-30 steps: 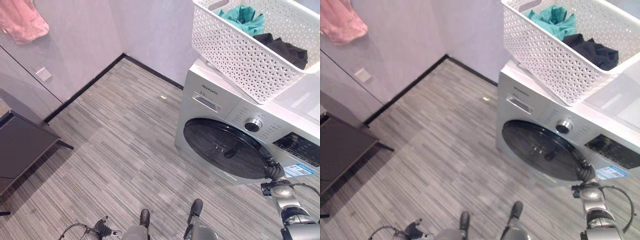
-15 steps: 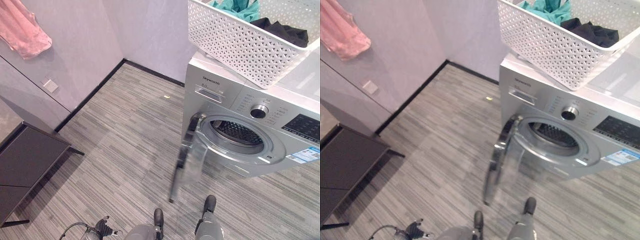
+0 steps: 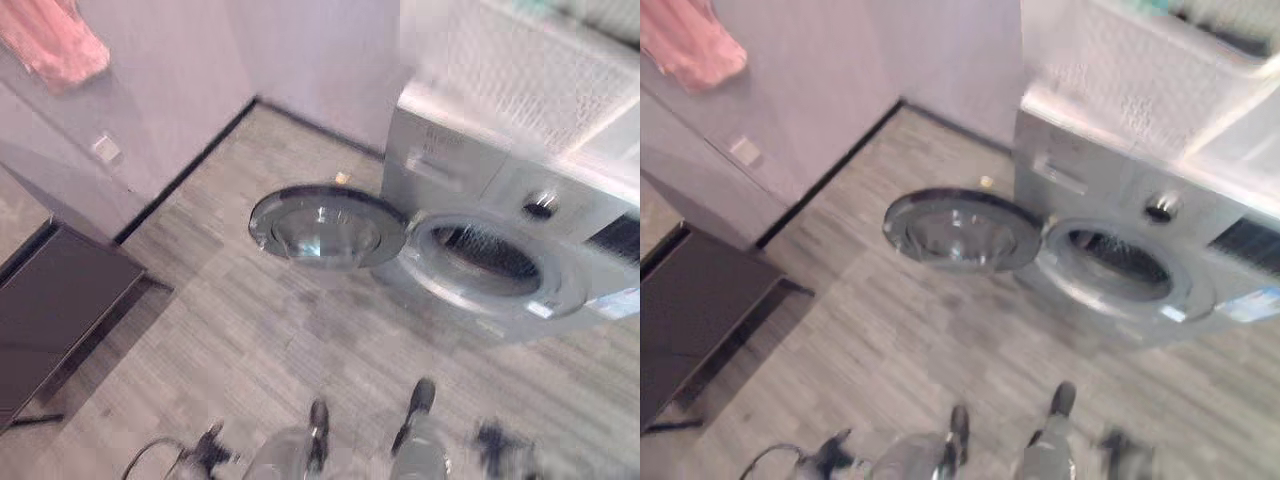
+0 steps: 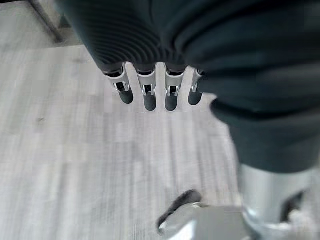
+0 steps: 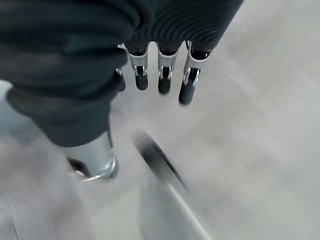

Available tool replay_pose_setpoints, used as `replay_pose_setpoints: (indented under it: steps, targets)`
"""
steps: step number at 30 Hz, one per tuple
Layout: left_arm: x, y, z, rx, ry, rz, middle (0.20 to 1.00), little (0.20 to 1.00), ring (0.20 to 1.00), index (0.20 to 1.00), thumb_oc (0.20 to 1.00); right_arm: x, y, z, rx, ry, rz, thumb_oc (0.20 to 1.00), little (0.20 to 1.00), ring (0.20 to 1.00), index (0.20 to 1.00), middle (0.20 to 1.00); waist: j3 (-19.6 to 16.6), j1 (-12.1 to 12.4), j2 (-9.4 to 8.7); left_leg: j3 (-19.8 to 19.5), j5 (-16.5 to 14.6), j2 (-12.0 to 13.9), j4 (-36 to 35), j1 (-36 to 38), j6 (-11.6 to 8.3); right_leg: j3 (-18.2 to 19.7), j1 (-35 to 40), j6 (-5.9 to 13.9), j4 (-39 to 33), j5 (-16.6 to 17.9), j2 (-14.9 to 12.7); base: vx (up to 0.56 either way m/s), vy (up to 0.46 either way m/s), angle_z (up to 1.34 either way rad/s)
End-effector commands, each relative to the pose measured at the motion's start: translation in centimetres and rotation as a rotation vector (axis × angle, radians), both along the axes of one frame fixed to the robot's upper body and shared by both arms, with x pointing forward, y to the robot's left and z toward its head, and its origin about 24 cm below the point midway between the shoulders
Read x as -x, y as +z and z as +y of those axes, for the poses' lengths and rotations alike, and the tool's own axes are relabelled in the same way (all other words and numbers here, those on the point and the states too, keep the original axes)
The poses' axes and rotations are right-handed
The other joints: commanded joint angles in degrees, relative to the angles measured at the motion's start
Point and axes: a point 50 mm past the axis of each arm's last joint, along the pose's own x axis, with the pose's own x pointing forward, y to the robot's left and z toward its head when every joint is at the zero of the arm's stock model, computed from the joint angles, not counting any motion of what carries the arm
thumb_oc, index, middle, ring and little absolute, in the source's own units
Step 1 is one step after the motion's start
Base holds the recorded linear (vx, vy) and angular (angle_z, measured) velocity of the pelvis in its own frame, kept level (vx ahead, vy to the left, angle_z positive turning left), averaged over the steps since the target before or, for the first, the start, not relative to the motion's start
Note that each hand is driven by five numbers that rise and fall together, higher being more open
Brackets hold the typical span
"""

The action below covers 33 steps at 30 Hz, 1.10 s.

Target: Grab the laundry basket,head to the washer,open it,put in the laundry and shut it.

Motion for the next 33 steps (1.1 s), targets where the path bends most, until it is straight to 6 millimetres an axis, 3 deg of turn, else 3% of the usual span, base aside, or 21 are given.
replay_pose_setpoints:
  steps: [1,2,3,5,7,10,11,15,16,18,20,24,28,30,33]
  targets:
    - [-0.6,1.1,1.3,0.012,0.067,-0.083,1.000,1.000,1.000,1.000,1.000,-6.1,11.2,-0.3,0.171,0.039,-0.322,1.000,1.000,1.000,1.000,1.000,6.69,4.57,6.36,-4.25,9.14,-1.78,-17.66,5.23,-1.49,3.18,-6.25,1.69,5.18,-0.37,0.09,-0.07,-0.059,0.58]
    - [-0.6,1.1,1.3,0.013,0.068,-0.084,1.000,1.000,1.000,1.000,1.000,-6.2,11.3,-0.3,0.171,0.040,-0.323,1.000,1.000,1.000,1.000,1.000,6.71,4.47,6.39,-4.29,9.18,-1.78,-17.70,5.22,-1.50,3.15,-6.28,1.68,5.22,-0.40,0.07,-0.03,-0.206,0.17]
    - [-0.9,1.4,1.8,0.004,0.080,-0.092,1.000,1.000,1.000,1.000,1.000,-7.3,15.1,-0.3,0.232,0.058,-0.421,1.000,1.000,1.000,1.000,1.000,8.38,5.56,7.61,-5.77,10.97,-0.35,-20.48,3.99,-2.95,2.67,-8.54,1.29,8.58,-4.49,1.30,0.03,-0.219,0.14]
    - [-1.1,1.5,1.6,-0.010,0.053,-0.099,1.000,1.000,1.000,1.000,1.000,-7.5,16.8,-0.3,0.250,0.065,-0.470,1.000,1.000,1.000,1.000,1.000,9.89,6.17,8.95,-7.82,13.03,0.16,-22.10,2.10,-4.05,1.47,-10.68,0.41,12.90,-7.53,1.63,0.01,-0.256,0.28]
    - [-0.7,1.1,1.5,-0.021,0.053,-0.081,1.000,1.000,1.000,1.000,1.000,-8.6,18.0,0.9,0.260,0.106,-0.504,1.000,1.000,1.000,1.000,1.000,10.69,7.02,9.82,-10.03,14.10,0.06,-23.10,0.86,-3.90,-0.07,-13.17,-0.52,18.92,-10.76,1.45,0.02,-0.197,0.59]
    - [-0.4,0.9,0.8,-0.017,0.035,-0.068,1.000,1.000,1.000,1.000,1.000,-9.0,16.5,1.9,0.213,0.122,-0.495,1.000,1.000,1.000,1.000,1.000,11.46,8.01,10.28,-11.88,14.71,0.01,-22.55,-0.18,-3.65,-1.17,-14.33,-1.08,22.54,-12.49,1.14,0.05,-0.215,0.41]
    - [-0.2,0.7,0.1,-0.001,0.002,-0.055,1.000,1.000,1.000,1.000,1.000,-9.4,14.6,3.4,0.172,0.172,-0.444,1.000,1.000,1.000,1.000,1.000,11.85,9.36,10.84,-14.32,15.30,-0.02,-22.23,-1.03,-3.80,-4.05,-13.98,-1.47,24.97,-14.60,0.09,0.04,-0.312,0.28]
    - [0.0,0.4,-1.7,0.006,-0.111,-0.037,1.000,1.000,1.000,1.000,1.000,-10.2,10.2,7.1,0.066,0.234,-0.363,1.000,1.000,1.000,1.000,1.000,10.82,11.65,12.01,-17.26,15.43,-0.64,-22.00,-0.92,-3.21,-7.77,-12.30,-1.35,27.20,-16.59,-1.37,0.06,-0.178,0.59]
    - [0.0,0.4,-1.7,0.006,-0.111,-0.036,1.000,1.000,1.000,1.000,1.000,-10.2,10.2,7.1,0.066,0.234,-0.362,1.000,1.000,1.000,1.000,1.000,10.80,11.63,12.03,-17.30,15.43,-0.64,-22.00,-0.91,-3.21,-7.82,-12.25,-1.34,27.18,-16.59,-1.37,0.06,-0.053,0.33]
    - [-0.4,0.7,-1.8,-0.001,-0.103,-0.064,1.000,1.000,1.000,1.000,1.000,-10.7,8.9,9.6,0.006,0.269,-0.368,1.000,1.000,1.000,1.000,1.000,9.84,13.04,12.17,-18.40,15.49,-1.04,-22.03,-0.38,-2.89,-8.81,-10.97,-1.17,27.83,-17.14,-1.95,0.06,-0.018,0.13]
    - [-0.4,0.8,-1.8,0.003,-0.094,-0.066,1.000,1.000,1.000,1.000,1.000,-10.7,8.6,9.8,-0.008,0.264,-0.374,1.000,1.000,1.000,1.000,1.000,9.60,13.26,12.23,-18.69,15.48,-1.12,-22.07,-0.15,-2.80,-9.44,-10.34,-1.05,27.70,-17.19,-2.12,0.02,0.022,0.11]
    - [-0.9,1.0,-1.6,-0.005,-0.068,-0.086,1.000,1.000,1.000,1.000,1.000,-10.8,8.2,10.8,-0.036,0.261,-0.393,1.000,1.000,1.000,1.000,1.000,9.30,13.84,11.14,-18.77,15.33,-1.00,-21.70,0.31,-2.72,-10.21,-8.16,-1.01,26.20,-16.85,-1.66,0.01,0.032,0.12]
    - [-1.1,1.1,-1.0,-0.021,-0.041,-0.100,1.000,1.000,1.000,1.000,1.000,-10.6,7.0,11.8,-0.077,0.287,-0.383,1.000,1.000,1.000,1.000,1.000,8.83,14.03,8.78,-18.09,14.76,-0.66,-21.09,1.08,-2.77,-11.02,-5.34,-0.98,22.87,-15.37,-0.40,0.00,0.042,0.17]
    - [-0.7,0.8,-0.7,-0.026,-0.026,-0.085,1.000,1.000,1.000,1.000,1.000,-10.4,5.8,13.2,-0.161,0.318,-0.398,1.000,1.000,1.000,1.000,1.000,8.31,13.50,6.82,-16.83,13.94,-0.09,-19.83,1.78,-2.98,-10.76,-2.81,-0.95,19.20,-13.51,1.02,0.00,0.124,0.16]
    - [0.2,0.2,-0.2,-0.045,0.003,-0.052,1.000,1.000,1.000,1.000,1.000,-9.7,4.1,13.8,-0.158,0.313,-0.362,1.000,1.000,1.000,1.000,1.000,7.59,13.02,4.35,-15.31,12.39,0.41,-17.80,2.62,-3.25,-10.29,0.36,-1.01,14.97,-11.50,2.34,0.01,0.087,-0.10]
